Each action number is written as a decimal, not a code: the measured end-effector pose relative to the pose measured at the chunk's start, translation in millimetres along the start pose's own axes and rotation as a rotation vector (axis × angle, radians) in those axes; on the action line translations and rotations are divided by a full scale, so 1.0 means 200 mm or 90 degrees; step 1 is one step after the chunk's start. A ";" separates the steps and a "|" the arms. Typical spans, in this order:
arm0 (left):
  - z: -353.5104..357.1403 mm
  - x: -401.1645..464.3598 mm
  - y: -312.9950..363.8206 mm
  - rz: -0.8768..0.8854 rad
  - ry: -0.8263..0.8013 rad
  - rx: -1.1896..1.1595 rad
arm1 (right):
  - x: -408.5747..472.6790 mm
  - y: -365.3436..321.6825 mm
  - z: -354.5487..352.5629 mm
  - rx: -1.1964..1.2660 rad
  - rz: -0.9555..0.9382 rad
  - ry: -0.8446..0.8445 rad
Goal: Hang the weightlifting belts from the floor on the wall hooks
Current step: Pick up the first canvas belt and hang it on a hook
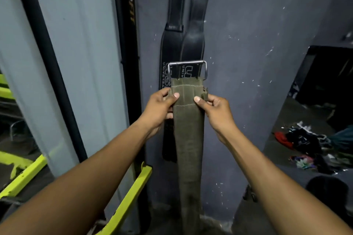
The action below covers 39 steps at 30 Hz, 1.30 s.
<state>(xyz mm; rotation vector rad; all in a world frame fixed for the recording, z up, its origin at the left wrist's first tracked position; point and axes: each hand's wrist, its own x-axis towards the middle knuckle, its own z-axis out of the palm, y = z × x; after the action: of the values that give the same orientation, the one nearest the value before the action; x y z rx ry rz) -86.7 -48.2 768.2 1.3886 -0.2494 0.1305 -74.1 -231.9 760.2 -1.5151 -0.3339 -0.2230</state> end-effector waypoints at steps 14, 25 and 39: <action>0.13 0.12 0.42 0.126 -0.043 -0.035 | 0.12 -0.41 0.02 0.008 -0.062 -0.016; -0.02 0.09 0.43 0.151 -0.017 -0.054 | 0.15 -0.36 0.20 0.003 -0.075 -0.010; 0.04 0.00 0.41 0.405 0.139 0.317 | 0.11 -0.34 0.33 -0.010 -0.092 -0.001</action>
<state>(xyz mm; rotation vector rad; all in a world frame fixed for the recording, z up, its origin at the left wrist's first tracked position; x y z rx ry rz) -106.3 -40.6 847.4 1.7275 -0.4926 0.9159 -82.8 -167.7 832.8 -1.5077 -0.4453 -0.3395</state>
